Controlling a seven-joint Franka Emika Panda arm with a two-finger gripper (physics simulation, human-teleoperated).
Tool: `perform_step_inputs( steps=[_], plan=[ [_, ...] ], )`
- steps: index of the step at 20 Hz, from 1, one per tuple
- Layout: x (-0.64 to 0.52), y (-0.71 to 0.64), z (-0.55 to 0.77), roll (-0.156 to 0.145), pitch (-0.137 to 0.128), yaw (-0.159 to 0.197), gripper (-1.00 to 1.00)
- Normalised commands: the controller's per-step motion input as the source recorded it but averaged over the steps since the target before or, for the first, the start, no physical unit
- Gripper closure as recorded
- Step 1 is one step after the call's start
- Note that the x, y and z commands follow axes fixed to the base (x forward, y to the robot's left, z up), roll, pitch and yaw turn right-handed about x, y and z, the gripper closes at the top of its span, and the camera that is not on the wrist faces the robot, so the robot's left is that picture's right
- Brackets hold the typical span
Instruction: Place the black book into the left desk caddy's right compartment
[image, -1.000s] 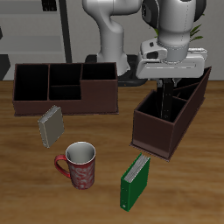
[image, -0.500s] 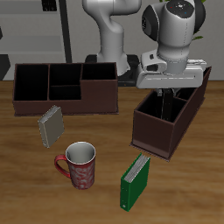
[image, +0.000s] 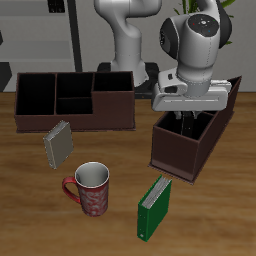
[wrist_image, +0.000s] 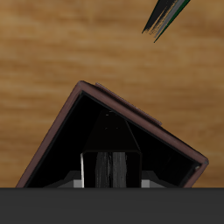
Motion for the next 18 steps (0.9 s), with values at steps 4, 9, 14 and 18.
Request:
perform_step_inputs(
  steps=[4,9,14,18],
  plan=[
    [0.08,-0.01,-0.27,0.004,0.039,-0.012,1.00],
    [-0.02,0.03,-0.08,-0.001,0.018,-0.019,-1.00],
    [-0.03,0.08,0.04,0.016,-0.017,0.008,-1.00],
    [-0.07,0.06,0.01,0.037,-0.001,-0.019,-1.00]
  ],
)
